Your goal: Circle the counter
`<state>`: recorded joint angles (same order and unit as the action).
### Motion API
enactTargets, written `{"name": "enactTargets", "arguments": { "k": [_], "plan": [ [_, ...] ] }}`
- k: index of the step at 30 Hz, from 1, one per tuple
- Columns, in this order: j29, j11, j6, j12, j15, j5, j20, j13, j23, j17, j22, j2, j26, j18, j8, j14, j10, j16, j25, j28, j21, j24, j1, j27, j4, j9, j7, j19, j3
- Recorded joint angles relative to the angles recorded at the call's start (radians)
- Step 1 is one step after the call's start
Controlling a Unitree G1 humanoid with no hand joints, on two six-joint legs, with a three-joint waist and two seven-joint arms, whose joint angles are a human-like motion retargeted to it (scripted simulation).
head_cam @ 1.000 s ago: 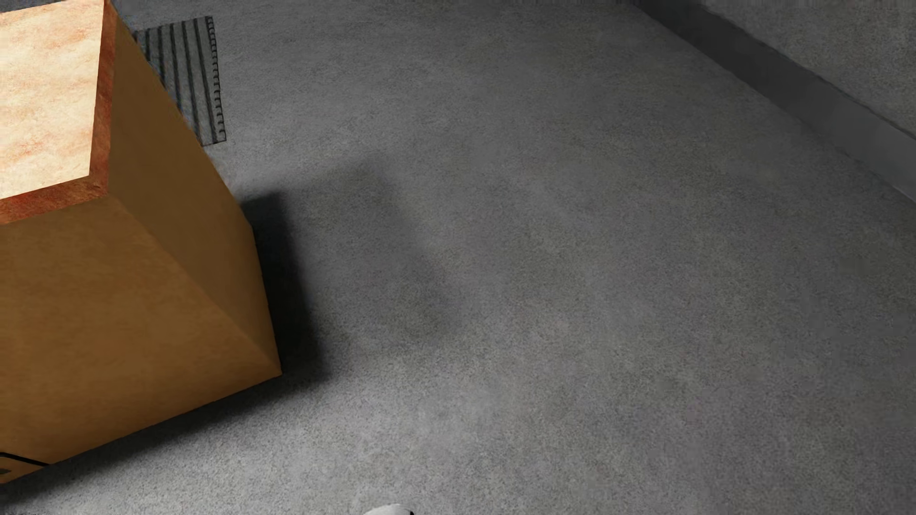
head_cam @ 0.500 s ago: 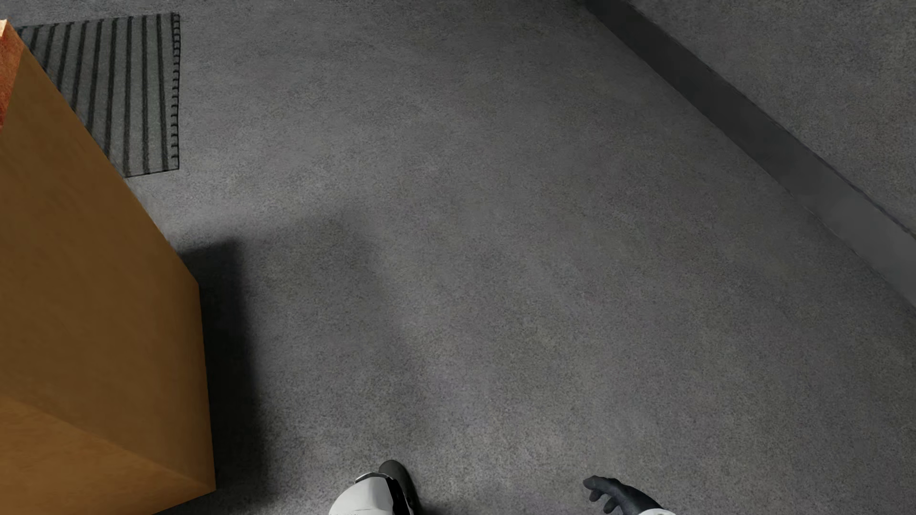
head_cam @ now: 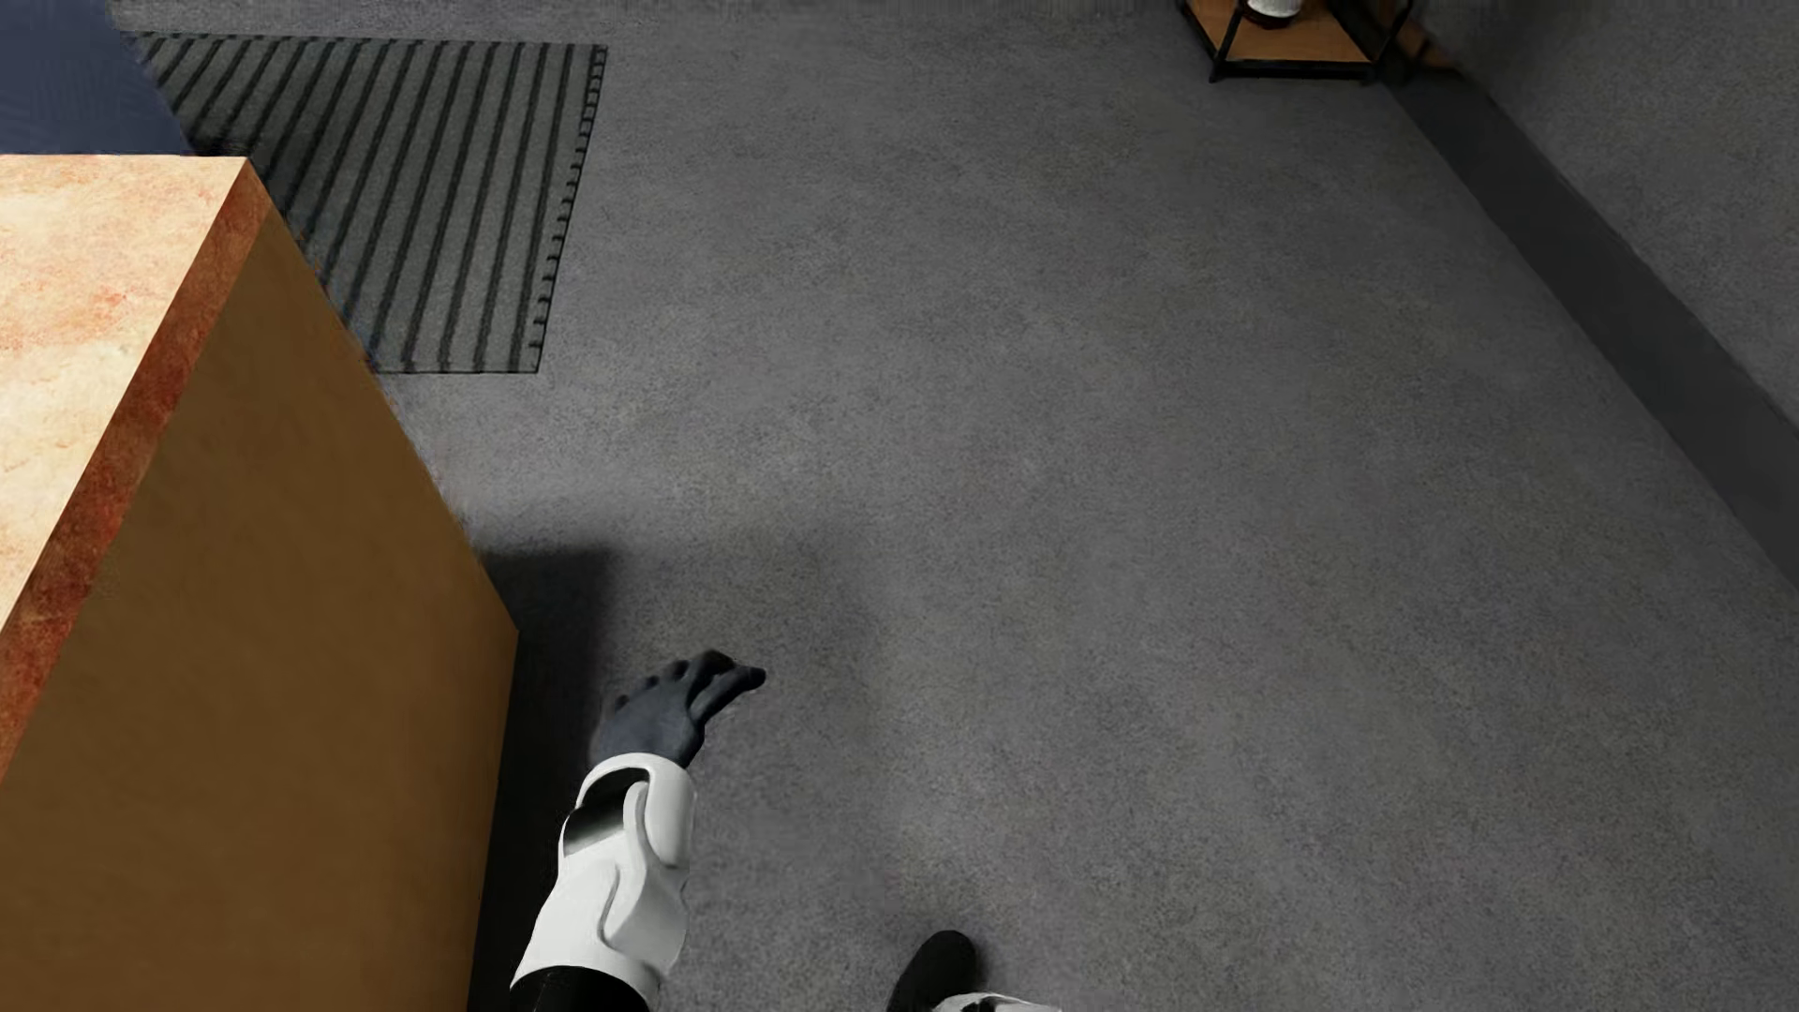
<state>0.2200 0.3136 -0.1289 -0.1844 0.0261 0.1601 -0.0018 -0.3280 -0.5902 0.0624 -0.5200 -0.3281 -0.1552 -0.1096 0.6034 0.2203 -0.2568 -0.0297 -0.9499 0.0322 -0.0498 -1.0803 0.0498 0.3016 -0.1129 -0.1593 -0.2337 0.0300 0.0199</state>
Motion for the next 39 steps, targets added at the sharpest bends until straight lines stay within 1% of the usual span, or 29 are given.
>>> {"name": "enactTargets", "arguments": {
  "k": [1, 2, 3, 5, 6, 7, 8, 10, 12, 13, 15, 17, 19, 20, 21, 23, 24, 25, 26, 28, 29, 30, 31, 32, 33, 34, 35, 36, 39],
  "plan": [
    [-0.003, 0.024, 0.002, 0.033, 0.039, 0.024, -0.027, 0.003, 0.012, 0.0, 0.002, 0.03, -0.012, 0.002, 0.152, 0.033, -0.027, -0.021, 0.002, -0.003, 0.0, -0.042, 0.03, -0.002, -0.015, 0.006, -0.01, 0.025, 0.005],
    [-0.012, 0.032, 0.007, 0.076, 0.058, 0.029, -0.048, 0.002, 0.025, -0.005, -0.012, 0.073, -0.02, 0.006, 0.219, 0.063, -0.053, -0.041, 0.007, -0.007, -0.006, -0.082, 0.065, -0.003, -0.03, 0.015, -0.018, 0.15, 0.003],
    [-0.03, 0.022, 0.017, 0.124, 0.089, 0.02, -0.06, 0.002, 0.034, -0.023, -0.044, 0.112, -0.035, 0.005, 0.208, 0.061, -0.074, -0.065, 0.025, -0.033, -0.018, -0.122, 0.099, -0.008, -0.032, 0.026, -0.015, 0.205, -0.001],
    [-0.052, 0.069, 0.056, 0.243, 0.15, 0.022, -0.01, 0.027, -0.005, -0.055, -0.139, 0.184, -0.105, 0.046, 0.18, -0.053, -0.279, -0.078, 0.058, -0.084, -0.038, -0.134, 0.093, 0.007, 0.002, 0.038, -0.039, 0.182, -0.006],
    [-0.06, 0.086, 0.079, 0.309, 0.174, 0.012, 0.04, 0.04, -0.025, -0.071, -0.203, 0.208, -0.172, 0.113, 0.167, -0.156, -0.466, -0.063, 0.057, -0.088, -0.041, -0.118, 0.025, 0.028, 0.046, 0.042, -0.048, 0.16, -0.01],
    [-0.067, 0.079, 0.101, 0.385, 0.19, -0.005, 0.079, 0.066, -0.059, -0.085, -0.244, 0.238, -0.239, 0.239, 0.16, -0.248, -0.672, -0.054, 0.039, -0.111, -0.039, -0.102, -0.065, 0.026, 0.089, 0.047, -0.033, 0.134, -0.015],
    [-0.078, 0.067, 0.125, 0.463, 0.2, -0.017, 0.096, 0.083, -0.078, -0.093, -0.28, 0.272, -0.277, 0.234, 0.152, -0.33, -0.854, -0.049, 0.018, -0.148, -0.029, -0.094, -0.161, 0.006, 0.112, 0.05, -0.003, 0.105, -0.02],
    [-0.103, 0.052, 0.171, 0.625, 0.217, -0.027, 0.035, 0.112, -0.089, -0.1, -0.334, 0.323, -0.24, 0.155, 0.11, -0.285, -1.077, -0.058, 0.028, -0.244, -0.032, -0.167, -0.32, -0.036, 0.249, 0.047, -0.02, 0.047, -0.024],
    [-0.12, 0.055, 0.211, 0.764, 0.236, -0.029, -0.023, 0.135, -0.086, -0.103, -0.341, 0.346, -0.142, 0.108, 0.023, -0.269, -1.127, -0.038, 0.037, -0.292, -0.039, -0.265, -0.427, -0.052, 0.466, 0.033, -0.09, -0.006, 0.0],
    [-0.126, 0.058, 0.228, 0.814, 0.245, -0.027, -0.015, 0.141, -0.075, -0.104, -0.333, 0.35, -0.11, 0.09, -0.03, -0.27, -1.079, -0.01, 0.04, -0.326, -0.043, -0.289, -0.467, -0.053, 0.551, 0.025, -0.132, -0.032, 0.019],
    [-0.134, 0.056, 0.249, 0.861, 0.26, -0.014, 0.044, 0.142, -0.048, -0.102, -0.302, 0.354, -0.067, 0.067, -0.13, -0.275, -0.853, 0.054, 0.052, -0.407, -0.044, -0.282, -0.539, -0.063, 0.611, 0.007, -0.184, -0.085, 0.053],
    [-0.126, 0.022, 0.251, 0.857, 0.263, 0.001, 0.088, 0.145, -0.044, -0.091, -0.247, 0.363, -0.032, 0.11, -0.205, -0.319, -0.457, 0.097, 0.059, -0.407, -0.037, -0.281, -0.565, -0.065, 0.58, -0.01, -0.189, -0.138, 0.07],
    [-0.114, -0.021, 0.241, 0.825, 0.269, 0.011, 0.095, 0.146, -0.071, -0.071, -0.175, 0.386, -0.017, 0.156, -0.259, -0.362, 0.005, 0.101, 0.05, -0.346, -0.019, -0.322, -0.548, -0.048, 0.52, -0.021, -0.081, -0.193, 0.072],
    [-0.115, -0.04, 0.236, 0.812, 0.274, 0.011, 0.1, 0.147, -0.099, -0.061, -0.118, 0.403, -0.019, 0.2, -0.276, -0.257, 0.129, 0.097, 0.042, -0.314, -0.013, -0.335, -0.556, -0.03, 0.528, -0.027, -0.065, -0.221, 0.066],
    [-0.119, -0.042, 0.233, 0.79, 0.285, 0.017, 0.107, 0.136, -0.123, -0.051, -0.062, 0.427, -0.016, 0.293, -0.277, -0.176, 0.127, 0.089, 0.039, -0.283, -0.018, -0.336, -0.569, -0.014, 0.554, -0.034, -0.118, -0.255, 0.057],
    [-0.129, -0.046, 0.216, 0.708, 0.292, 0.043, 0.136, 0.085, -0.151, -0.025, 0.017, 0.488, -0.032, 0.117, -0.261, -0.311, -0.016, 0.062, 0.054, -0.253, -0.066, -0.305, -0.582, 0.021, 0.588, -0.046, -0.21, -0.278, 0.05],
    [-0.131, -0.031, 0.2, 0.652, 0.274, 0.066, 0.162, 0.054, -0.163, -0.014, 0.044, 0.517, -0.045, 0.113, -0.257, -0.43, -0.083, 0.055, 0.053, -0.245, -0.081, -0.276, -0.593, 0.051, 0.579, -0.052, -0.176, -0.278, 0.054],
    [-0.128, 0.021, 0.182, 0.591, 0.23, 0.107, 0.192, 0.019, -0.17, -0.005, 0.065, 0.537, -0.061, 0.084, -0.253, -0.438, -0.186, 0.056, 0.047, -0.211, -0.089, -0.23, -0.607, 0.058, 0.568, -0.058, -0.157, -0.279, 0.059],
    [-0.133, 0.11, 0.159, 0.515, 0.152, 0.171, 0.221, -0.016, -0.169, 0.0, 0.063, 0.532, -0.075, 0.08, -0.249, -0.363, -0.279, 0.058, 0.039, -0.163, -0.094, -0.18, -0.616, 0.06, 0.544, -0.065, -0.15, -0.296, 0.061],
    [-0.16, 0.368, 0.109, 0.307, 0.003, 0.296, 0.295, -0.069, -0.146, -0.011, -0.039, 0.45, -0.145, 0.067, -0.211, -0.269, -0.323, 0.06, 0.029, -0.071, -0.092, -0.076, -0.568, 0.011, 0.456, -0.075, -0.161, -0.006, 0.057],
    [-0.179, 0.5, 0.085, 0.184, 0.029, 0.303, 0.303, -0.081, -0.116, -0.03, -0.139, 0.379, -0.205, 0.063, -0.228, -0.249, -0.308, 0.042, 0.027, -0.07, -0.081, -0.067, -0.542, -0.019, 0.412, -0.079, -0.152, 0.031, 0.047],
    [-0.203, 0.609, 0.067, 0.067, 0.075, 0.263, 0.265, -0.084, -0.08, -0.055, -0.229, 0.3, -0.277, 0.06, -0.261, -0.239, -0.282, 0.008, 0.028, -0.119, -0.069, -0.121, -0.517, -0.05, 0.372, -0.083, -0.128, 0.061, 0.031],
    [-0.231, 0.658, 0.055, -0.037, 0.099, 0.204, 0.163, -0.082, -0.036, -0.081, -0.295, 0.235, -0.28, 0.057, -0.271, -0.238, -0.243, -0.033, 0.039, -0.196, -0.063, -0.232, -0.492, -0.074, 0.331, -0.082, -0.094, 0.032, 0.014],
    [-0.245, 0.633, 0.048, -0.133, 0.117, 0.168, 0.043, -0.078, 0.013, -0.106, -0.324, 0.203, -0.198, 0.055, -0.214, -0.241, -0.204, -0.075, 0.065, -0.249, -0.065, -0.356, -0.47, -0.093, 0.292, -0.078, -0.055, -0.005, 0.001],
    [-0.244, 0.542, 0.042, -0.217, 0.128, 0.143, -0.046, -0.07, 0.049, -0.116, -0.307, 0.197, -0.086, 0.055, -0.13, -0.243, -0.165, -0.104, 0.074, -0.24, -0.059, -0.448, -0.448, -0.092, 0.254, -0.069, -0.012, -0.032, -0.006],
    [-0.235, 0.401, 0.037, -0.276, 0.138, 0.121, -0.057, -0.058, 0.074, -0.108, -0.253, 0.211, 0.006, 0.055, -0.037, -0.242, -0.132, -0.103, 0.066, -0.199, -0.038, -0.452, -0.424, -0.084, 0.223, -0.059, 0.025, -0.049, -0.009],
    [-0.21, 0.234, 0.032, -0.308, 0.143, 0.077, -0.03, -0.041, 0.087, -0.084, -0.181, 0.226, 0.041, 0.056, 0.004, -0.233, -0.114, -0.09, 0.051, -0.144, -0.007, -0.411, -0.402, -0.078, 0.197, -0.05, 0.057, -0.063, -0.01],
    [-0.17, 0.09, 0.029, -0.319, 0.144, 0.023, 0.007, -0.016, 0.09, -0.055, -0.096, 0.233, 0.051, 0.057, -0.013, -0.22, -0.109, -0.069, 0.046, -0.101, 0.02, -0.329, -0.384, -0.068, 0.179, -0.043, 0.084, -0.061, -0.009],
    [-0.134, 0.009, 0.028, -0.252, 0.133, -0.073, 0.05, 0.062, 0.135, 0.026, 0.183, 0.163, 0.079, 0.06, -0.185, -0.18, -0.154, -0.06, 0.057, 0.047, 0.05, -0.05, -0.366, -0.048, 0.149, -0.033, 0.121, -0.059, 0.012]
  ]
}}
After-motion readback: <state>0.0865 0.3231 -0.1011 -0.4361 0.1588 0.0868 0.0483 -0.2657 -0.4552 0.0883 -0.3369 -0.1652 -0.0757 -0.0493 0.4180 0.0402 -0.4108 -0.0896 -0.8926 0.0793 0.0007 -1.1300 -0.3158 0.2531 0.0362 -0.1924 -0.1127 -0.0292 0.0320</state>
